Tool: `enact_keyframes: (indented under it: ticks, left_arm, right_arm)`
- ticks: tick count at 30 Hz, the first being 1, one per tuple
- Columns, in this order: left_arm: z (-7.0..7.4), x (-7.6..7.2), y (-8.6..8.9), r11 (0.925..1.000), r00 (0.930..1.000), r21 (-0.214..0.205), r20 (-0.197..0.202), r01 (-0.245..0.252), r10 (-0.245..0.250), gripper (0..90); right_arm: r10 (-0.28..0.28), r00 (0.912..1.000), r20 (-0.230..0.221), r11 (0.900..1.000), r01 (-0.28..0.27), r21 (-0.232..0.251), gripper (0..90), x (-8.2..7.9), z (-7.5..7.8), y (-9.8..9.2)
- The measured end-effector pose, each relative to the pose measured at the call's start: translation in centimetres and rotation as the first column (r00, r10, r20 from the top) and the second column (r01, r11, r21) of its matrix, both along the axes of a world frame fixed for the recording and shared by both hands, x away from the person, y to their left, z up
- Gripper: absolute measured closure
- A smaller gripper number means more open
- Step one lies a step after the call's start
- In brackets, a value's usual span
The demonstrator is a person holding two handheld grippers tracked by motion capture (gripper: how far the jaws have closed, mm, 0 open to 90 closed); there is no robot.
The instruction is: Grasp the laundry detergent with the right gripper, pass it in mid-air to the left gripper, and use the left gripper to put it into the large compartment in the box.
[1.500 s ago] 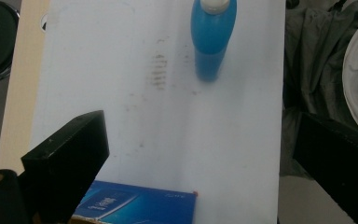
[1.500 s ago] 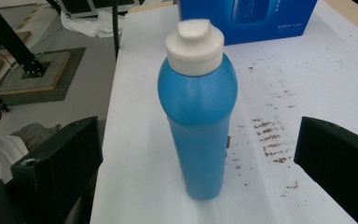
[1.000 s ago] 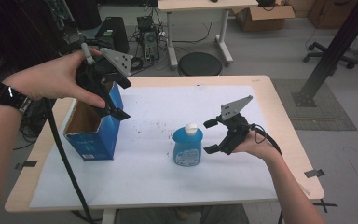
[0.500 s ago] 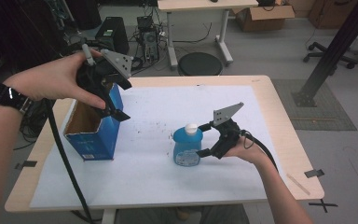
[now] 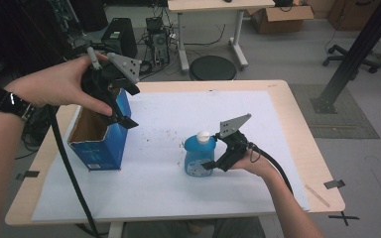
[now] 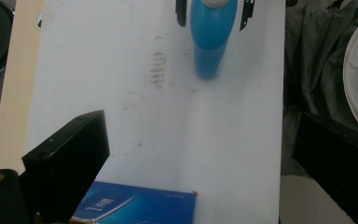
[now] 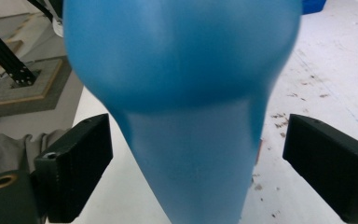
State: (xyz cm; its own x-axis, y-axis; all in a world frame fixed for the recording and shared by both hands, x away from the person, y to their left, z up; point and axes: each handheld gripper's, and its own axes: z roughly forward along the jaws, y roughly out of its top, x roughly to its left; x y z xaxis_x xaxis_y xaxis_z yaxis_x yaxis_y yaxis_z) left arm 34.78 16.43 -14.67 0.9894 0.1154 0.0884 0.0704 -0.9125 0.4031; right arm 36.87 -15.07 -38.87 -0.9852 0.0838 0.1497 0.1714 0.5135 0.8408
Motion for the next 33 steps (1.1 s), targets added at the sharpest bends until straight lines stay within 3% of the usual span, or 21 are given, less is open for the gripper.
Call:
enact_keyframes:
  ticks: [33]
  left_arm:
    - [-0.3, 0.0, 0.1, 1.0, 1.0, 0.0, -0.001, 0.002, -0.002, 5.1]
  right_arm:
    - [0.018, 0.9996, 0.022, 0.9983, -0.019, 0.054, 34.9, 0.1, -0.7, 1.0]
